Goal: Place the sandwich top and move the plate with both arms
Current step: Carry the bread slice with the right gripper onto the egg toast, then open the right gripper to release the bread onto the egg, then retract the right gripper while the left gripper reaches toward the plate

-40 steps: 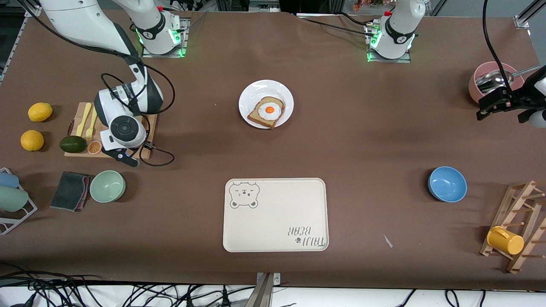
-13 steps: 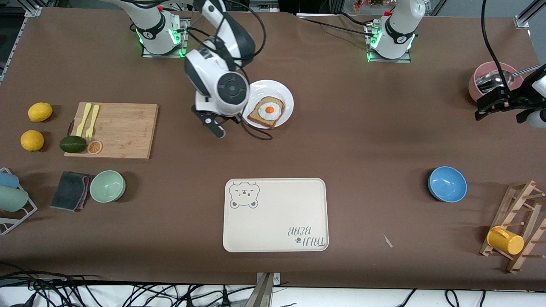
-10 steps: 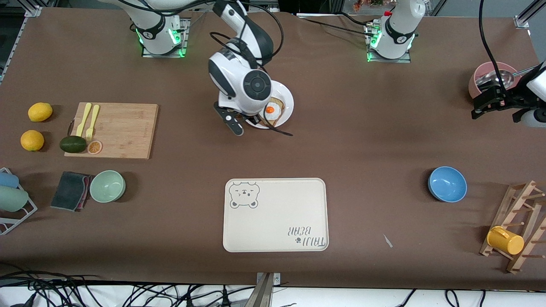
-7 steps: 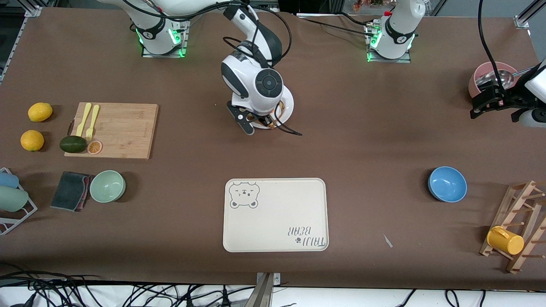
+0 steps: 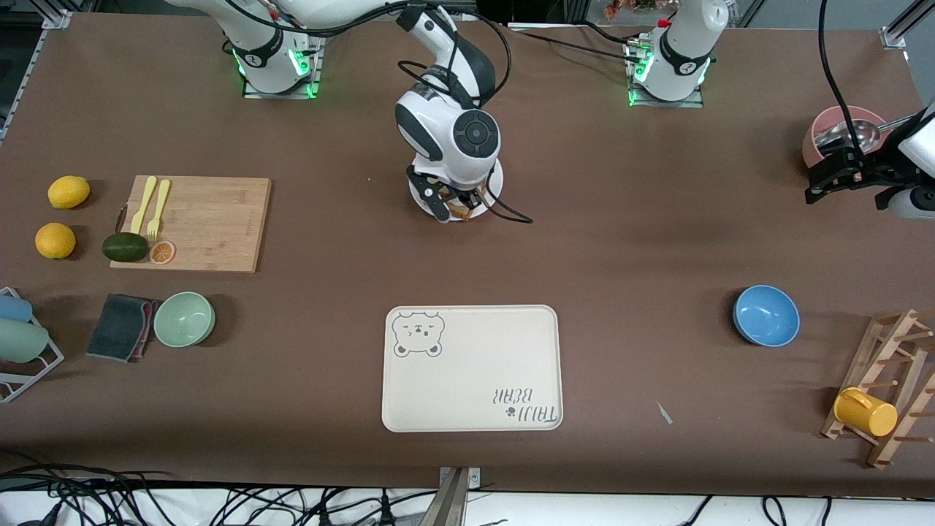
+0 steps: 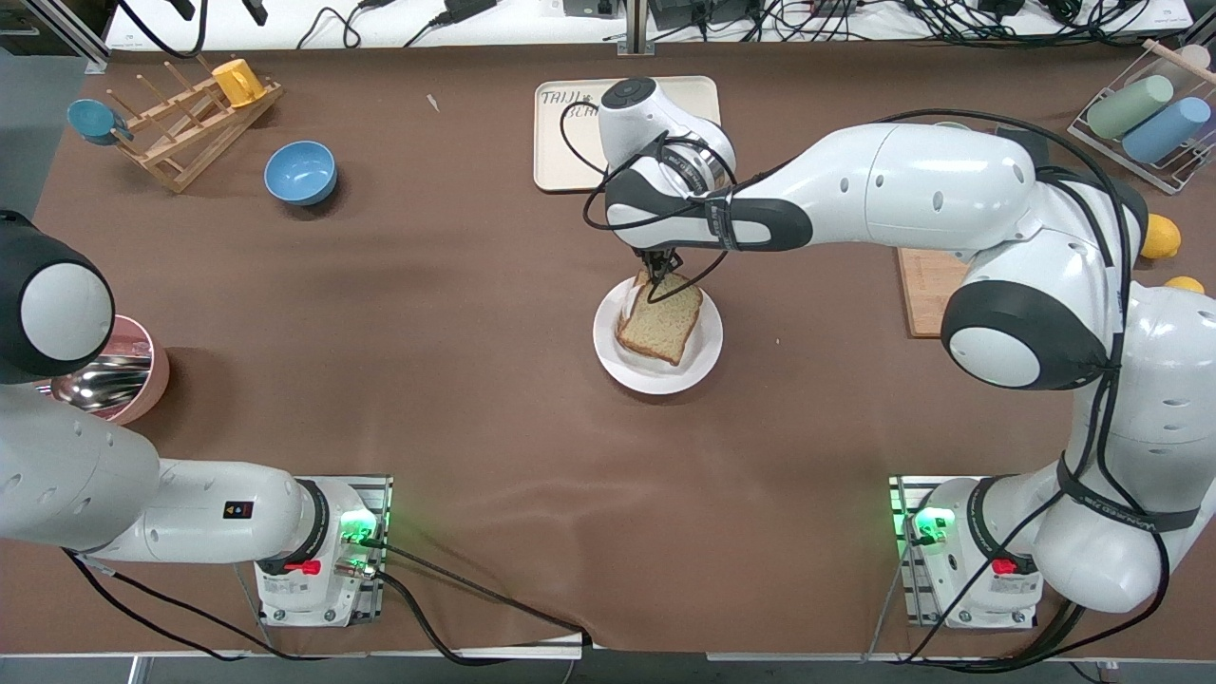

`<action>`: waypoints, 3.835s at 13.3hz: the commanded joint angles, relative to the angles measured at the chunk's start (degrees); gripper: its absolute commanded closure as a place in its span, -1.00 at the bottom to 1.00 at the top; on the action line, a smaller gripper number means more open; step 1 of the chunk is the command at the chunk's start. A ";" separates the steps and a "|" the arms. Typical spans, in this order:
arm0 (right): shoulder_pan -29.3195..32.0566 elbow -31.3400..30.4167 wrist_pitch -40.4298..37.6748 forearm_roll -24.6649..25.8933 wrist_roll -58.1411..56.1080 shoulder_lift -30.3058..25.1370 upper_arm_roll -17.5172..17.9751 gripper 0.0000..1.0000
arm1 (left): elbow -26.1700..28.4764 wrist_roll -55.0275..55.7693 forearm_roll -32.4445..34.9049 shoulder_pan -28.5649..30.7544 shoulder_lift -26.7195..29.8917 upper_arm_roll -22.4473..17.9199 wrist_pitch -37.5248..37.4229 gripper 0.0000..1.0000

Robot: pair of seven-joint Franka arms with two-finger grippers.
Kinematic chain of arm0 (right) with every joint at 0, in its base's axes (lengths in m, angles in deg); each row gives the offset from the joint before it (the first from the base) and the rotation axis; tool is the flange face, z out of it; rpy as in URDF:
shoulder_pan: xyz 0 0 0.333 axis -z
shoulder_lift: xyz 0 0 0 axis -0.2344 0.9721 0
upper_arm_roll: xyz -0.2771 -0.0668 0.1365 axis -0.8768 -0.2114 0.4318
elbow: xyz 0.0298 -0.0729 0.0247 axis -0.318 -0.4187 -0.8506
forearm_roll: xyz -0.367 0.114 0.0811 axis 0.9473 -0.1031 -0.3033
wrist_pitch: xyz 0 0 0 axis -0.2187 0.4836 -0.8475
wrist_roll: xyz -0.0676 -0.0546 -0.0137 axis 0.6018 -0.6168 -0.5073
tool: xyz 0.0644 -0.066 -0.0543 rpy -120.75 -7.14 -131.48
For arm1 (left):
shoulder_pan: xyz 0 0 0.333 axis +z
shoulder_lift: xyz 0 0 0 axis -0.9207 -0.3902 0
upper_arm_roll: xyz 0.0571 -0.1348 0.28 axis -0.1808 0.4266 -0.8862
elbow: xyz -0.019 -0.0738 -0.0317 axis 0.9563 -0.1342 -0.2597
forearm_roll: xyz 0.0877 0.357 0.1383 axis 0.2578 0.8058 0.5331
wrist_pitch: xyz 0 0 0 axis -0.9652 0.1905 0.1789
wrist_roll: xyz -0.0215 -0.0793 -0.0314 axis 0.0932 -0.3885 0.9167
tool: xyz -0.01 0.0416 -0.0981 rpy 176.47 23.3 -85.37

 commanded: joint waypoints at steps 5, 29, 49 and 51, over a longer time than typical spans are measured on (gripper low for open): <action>-0.41 3.93 -1.34 -0.30 0.63 0.30 -1.09 -0.50 | -0.04 0.31 -1.55 0.02 0.27 -0.18 -0.54 -1.00; 2.76 10.10 -20.68 -14.62 -103.83 -11.56 -53.64 -0.97 | 5.40 -0.74 -19.03 2.92 -4.92 -0.53 2.27 -1.00; 40.09 -2.17 -18.59 1.72 -113.19 -34.22 -14.21 -1.00 | 34.22 -33.94 -53.02 2.75 -13.44 -0.53 5.79 -1.00; 43.95 -8.68 -14.90 1.64 -113.01 -38.88 -10.60 -1.00 | 37.30 -37.30 -58.74 2.05 -14.84 -0.53 5.88 -1.00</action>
